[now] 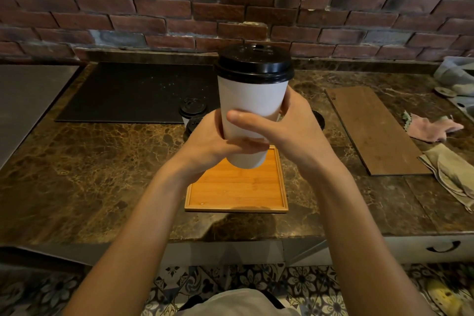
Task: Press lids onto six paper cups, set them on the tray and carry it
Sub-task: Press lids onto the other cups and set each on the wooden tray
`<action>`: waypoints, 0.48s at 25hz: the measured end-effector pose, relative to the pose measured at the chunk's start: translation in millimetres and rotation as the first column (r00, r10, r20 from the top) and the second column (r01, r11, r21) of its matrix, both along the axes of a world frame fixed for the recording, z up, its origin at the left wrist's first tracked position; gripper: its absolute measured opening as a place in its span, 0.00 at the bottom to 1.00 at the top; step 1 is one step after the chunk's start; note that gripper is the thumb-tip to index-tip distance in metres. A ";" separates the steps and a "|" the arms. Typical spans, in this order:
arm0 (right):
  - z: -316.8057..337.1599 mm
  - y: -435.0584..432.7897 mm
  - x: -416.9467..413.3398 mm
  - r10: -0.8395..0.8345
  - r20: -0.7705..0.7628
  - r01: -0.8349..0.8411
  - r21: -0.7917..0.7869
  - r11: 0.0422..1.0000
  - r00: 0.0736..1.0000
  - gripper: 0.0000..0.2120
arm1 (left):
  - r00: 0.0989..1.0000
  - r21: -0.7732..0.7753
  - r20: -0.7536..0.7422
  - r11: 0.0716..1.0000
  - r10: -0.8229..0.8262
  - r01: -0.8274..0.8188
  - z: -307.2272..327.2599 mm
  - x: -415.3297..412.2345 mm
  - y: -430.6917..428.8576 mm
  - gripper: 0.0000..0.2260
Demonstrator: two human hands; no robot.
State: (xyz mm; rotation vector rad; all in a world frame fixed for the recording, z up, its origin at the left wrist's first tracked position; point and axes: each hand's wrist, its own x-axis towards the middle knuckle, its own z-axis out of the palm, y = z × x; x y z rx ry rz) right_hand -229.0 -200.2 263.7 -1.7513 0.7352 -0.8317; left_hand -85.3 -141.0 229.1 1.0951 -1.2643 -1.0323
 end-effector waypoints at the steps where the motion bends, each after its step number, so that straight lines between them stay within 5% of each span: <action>1: 0.0 0.2 0.7 -0.017 -0.006 0.017 -0.012 1.000 1.000 0.31 | 1.000 -0.005 0.004 1.000 0.026 -0.026 -0.2 -1.3 0.1 0.20; 12: -7.4 7.4 11.2 -0.231 -0.041 0.229 -0.045 0.972 0.972 0.35 | 0.977 0.006 0.030 0.977 0.213 -0.213 -6.7 -11.1 -4.9 0.25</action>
